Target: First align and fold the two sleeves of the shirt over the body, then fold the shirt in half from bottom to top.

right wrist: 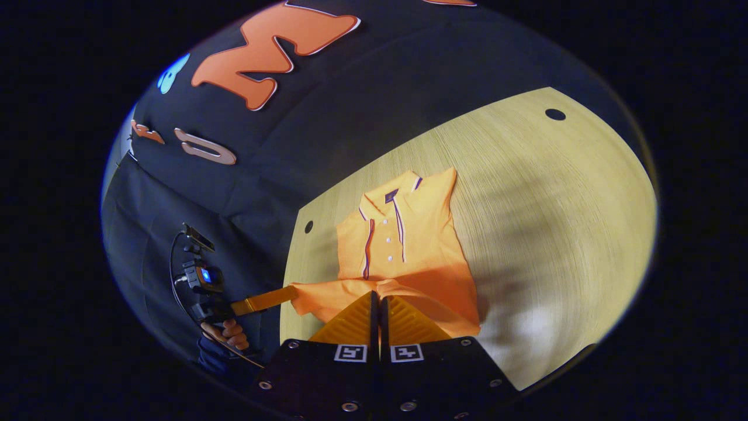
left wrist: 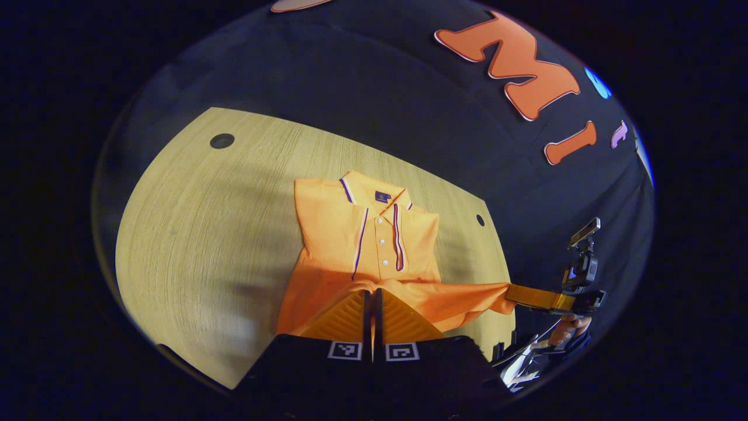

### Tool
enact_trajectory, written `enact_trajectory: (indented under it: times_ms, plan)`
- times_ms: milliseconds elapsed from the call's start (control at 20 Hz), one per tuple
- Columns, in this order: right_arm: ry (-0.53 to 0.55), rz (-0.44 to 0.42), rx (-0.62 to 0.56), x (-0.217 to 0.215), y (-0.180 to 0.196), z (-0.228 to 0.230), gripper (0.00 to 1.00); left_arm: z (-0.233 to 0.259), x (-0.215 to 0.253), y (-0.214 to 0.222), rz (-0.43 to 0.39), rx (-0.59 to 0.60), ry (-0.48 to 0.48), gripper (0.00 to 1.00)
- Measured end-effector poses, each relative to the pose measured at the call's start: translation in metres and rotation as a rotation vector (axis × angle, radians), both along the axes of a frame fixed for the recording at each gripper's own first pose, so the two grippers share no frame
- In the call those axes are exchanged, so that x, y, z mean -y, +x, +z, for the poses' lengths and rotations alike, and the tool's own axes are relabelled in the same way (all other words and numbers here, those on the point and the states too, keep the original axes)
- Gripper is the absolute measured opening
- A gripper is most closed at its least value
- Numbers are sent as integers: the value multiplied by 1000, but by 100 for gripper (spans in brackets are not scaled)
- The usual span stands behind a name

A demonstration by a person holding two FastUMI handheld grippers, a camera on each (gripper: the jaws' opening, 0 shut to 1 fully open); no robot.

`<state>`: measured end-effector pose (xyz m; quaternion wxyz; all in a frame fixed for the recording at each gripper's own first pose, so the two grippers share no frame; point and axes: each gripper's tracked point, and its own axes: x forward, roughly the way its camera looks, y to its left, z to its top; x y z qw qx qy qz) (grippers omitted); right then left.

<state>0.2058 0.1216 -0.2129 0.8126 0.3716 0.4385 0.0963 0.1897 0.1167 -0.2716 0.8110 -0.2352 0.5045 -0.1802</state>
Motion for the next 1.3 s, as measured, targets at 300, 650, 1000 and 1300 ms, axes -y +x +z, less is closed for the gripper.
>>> enact_trajectory:
  times_ms: [300,650,1000,1300]
  plan:
    - [-90,-23,38,10,94,-2,0,-13,-10,87,12,66,44,0]
    - [-165,-153,-67,37,158,-45,2,-56,-27,168,15,141,230,1]
    - [-313,-208,85,55,145,-22,80,-27,-26,156,24,233,263,95]
    - [-498,-224,284,73,98,34,97,45,-24,111,53,413,340,95]
